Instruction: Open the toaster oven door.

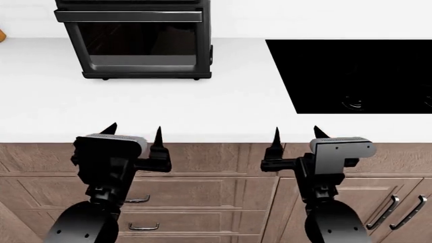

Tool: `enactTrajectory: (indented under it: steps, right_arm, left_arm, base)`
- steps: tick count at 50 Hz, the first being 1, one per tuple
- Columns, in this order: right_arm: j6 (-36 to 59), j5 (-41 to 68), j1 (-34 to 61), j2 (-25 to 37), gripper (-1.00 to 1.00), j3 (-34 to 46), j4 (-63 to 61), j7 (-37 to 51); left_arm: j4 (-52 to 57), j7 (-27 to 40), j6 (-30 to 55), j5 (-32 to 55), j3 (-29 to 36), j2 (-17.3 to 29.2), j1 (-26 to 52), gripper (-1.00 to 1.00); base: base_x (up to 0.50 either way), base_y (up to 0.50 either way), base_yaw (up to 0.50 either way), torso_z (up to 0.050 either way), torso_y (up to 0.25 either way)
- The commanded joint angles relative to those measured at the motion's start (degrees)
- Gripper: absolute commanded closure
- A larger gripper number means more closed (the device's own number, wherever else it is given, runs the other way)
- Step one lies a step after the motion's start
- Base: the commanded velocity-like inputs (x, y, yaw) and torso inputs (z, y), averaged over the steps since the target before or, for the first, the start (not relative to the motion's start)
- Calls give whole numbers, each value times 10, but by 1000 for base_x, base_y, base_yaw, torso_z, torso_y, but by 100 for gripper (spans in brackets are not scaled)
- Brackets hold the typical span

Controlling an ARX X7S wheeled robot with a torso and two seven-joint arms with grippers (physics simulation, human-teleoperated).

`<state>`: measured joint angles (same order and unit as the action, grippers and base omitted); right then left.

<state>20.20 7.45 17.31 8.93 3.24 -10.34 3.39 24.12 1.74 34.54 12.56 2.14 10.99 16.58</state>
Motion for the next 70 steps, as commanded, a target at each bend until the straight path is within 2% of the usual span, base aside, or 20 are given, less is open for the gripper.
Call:
enactTrajectory:
  steps: [1, 11, 32, 70]
  right_arm:
    - [74, 13, 93, 21, -100, 3, -10, -9]
    - [99, 19, 134, 27, -100, 11, -14, -14]
    - [102, 34, 124, 30, -100, 12, -17, -14]
    - [106, 48, 121, 36, -100, 22, -24, -8]
  left_arm:
    - [44, -1, 138, 39, -21, 31, 115, -100]
    - [45, 5, 173, 39, -24, 48, 169, -100]
    - [59, 9, 175, 47, -19, 48, 164, -100]
    - [61, 10, 165, 52, -9, 60, 153, -100]
  base:
    - [0, 0, 0, 50, 0]
    - [0, 0, 0, 43, 0]
    - [2, -116, 0, 0, 0]
    - [284, 0, 0, 0, 0]
